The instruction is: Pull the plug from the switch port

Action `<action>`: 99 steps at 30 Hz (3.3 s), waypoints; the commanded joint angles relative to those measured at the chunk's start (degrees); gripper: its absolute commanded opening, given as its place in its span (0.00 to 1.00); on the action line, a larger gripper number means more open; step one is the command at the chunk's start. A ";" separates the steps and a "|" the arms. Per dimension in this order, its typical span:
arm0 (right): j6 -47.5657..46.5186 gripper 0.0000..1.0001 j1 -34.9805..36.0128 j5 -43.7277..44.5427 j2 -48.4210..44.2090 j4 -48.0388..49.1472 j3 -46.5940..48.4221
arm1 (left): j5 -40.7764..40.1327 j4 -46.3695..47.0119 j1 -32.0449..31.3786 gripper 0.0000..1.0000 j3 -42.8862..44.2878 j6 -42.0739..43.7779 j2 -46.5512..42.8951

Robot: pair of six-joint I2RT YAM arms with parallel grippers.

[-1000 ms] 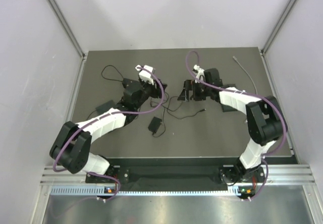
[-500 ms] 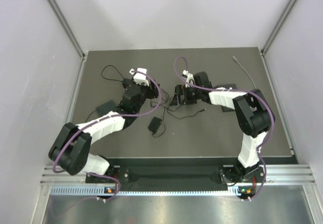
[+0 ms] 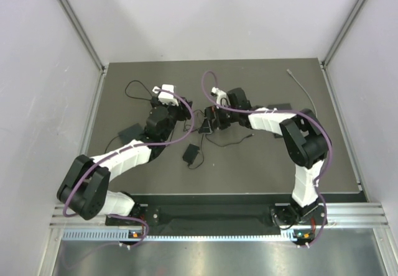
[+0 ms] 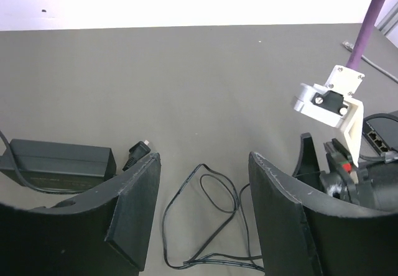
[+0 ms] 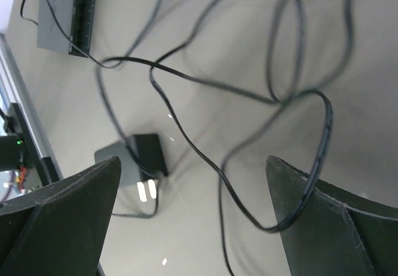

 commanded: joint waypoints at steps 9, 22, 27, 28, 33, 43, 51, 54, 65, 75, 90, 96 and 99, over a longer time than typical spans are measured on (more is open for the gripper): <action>-6.97 0.97 5.97 12.79 3.20 -11.11 11.54 | -0.34 3.96 0.86 0.63 -0.58 -1.50 -1.44; -9.00 0.70 8.79 24.84 10.50 -18.78 23.25 | -15.51 -0.60 1.12 0.63 -0.85 -6.33 -3.38; -8.12 0.52 8.61 25.63 12.88 -19.92 26.59 | -23.97 -4.91 1.21 0.63 -0.40 -9.15 -3.47; -8.12 0.45 8.61 25.98 13.05 -19.92 27.03 | -24.68 -5.17 1.21 0.64 -0.40 -9.33 -3.55; -5.93 0.09 6.60 26.87 14.20 -20.28 30.37 | -24.34 -4.56 1.21 0.64 -0.75 -9.50 -3.38; -4.42 0.00 -4.20 30.47 13.05 -20.45 36.70 | -23.11 -2.45 1.21 0.65 -1.46 -9.85 -2.24; -4.52 0.00 -13.43 30.65 20.95 -23.43 53.38 | -22.14 -1.13 1.30 0.65 -1.20 -10.38 -0.04; -3.64 0.00 -16.25 30.82 25.00 -25.10 60.51 | -21.61 -1.48 1.21 0.65 -0.49 -10.29 1.45; 0.67 0.00 -21.45 38.11 23.43 -24.93 52.28 | -19.06 -1.66 1.73 0.65 1.09 -11.52 4.44; -1.79 0.70 -22.06 37.32 20.28 -30.12 49.38 | -15.46 -2.89 2.79 0.64 2.59 -13.19 6.20; -1.53 1.00 -21.89 49.03 -15.59 -36.36 8.95 | -5.36 -3.59 4.37 0.64 4.78 -15.22 8.75; 6.37 0.61 -21.80 47.17 -19.91 -30.65 -1.61 | 3.95 -3.86 4.90 0.63 8.12 -15.04 12.35; 9.28 0.43 -21.89 47.60 -17.72 -28.20 -2.85 | 8.79 -3.59 4.90 0.63 9.61 -14.69 13.93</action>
